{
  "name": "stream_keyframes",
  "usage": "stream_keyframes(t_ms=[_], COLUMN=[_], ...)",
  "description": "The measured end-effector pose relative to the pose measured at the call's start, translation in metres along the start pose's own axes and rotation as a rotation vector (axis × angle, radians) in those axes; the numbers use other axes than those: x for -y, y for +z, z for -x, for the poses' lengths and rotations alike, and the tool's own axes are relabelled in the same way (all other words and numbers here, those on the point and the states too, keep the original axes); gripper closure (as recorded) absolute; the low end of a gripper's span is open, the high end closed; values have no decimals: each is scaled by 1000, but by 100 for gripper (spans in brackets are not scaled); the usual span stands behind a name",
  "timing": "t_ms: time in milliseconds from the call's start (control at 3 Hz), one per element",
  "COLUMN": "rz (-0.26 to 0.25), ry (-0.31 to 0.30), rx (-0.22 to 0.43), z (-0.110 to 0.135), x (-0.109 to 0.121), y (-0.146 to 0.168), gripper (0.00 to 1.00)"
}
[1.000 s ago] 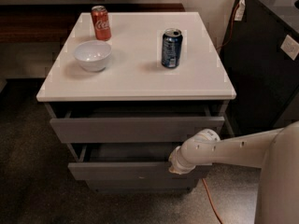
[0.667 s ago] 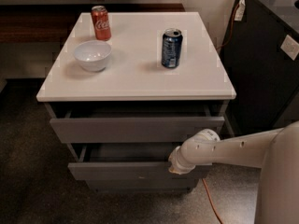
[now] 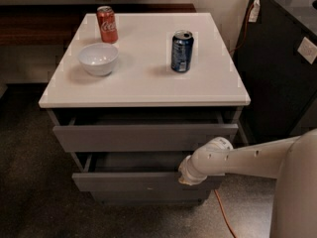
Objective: Open middle drawer
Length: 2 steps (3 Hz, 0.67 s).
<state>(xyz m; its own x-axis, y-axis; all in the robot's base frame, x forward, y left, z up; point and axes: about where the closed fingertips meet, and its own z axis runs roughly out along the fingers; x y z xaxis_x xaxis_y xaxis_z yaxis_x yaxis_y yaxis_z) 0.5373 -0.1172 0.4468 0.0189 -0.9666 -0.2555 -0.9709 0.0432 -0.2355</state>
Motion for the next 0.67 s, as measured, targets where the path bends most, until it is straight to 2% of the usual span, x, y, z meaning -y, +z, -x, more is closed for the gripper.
stream_keyframes(t_ms=[333,667], rz=[1,2], ry=[0,0], rx=[0,0], z=[0,0], x=[0,-1], y=[0,1], gripper=[98,67])
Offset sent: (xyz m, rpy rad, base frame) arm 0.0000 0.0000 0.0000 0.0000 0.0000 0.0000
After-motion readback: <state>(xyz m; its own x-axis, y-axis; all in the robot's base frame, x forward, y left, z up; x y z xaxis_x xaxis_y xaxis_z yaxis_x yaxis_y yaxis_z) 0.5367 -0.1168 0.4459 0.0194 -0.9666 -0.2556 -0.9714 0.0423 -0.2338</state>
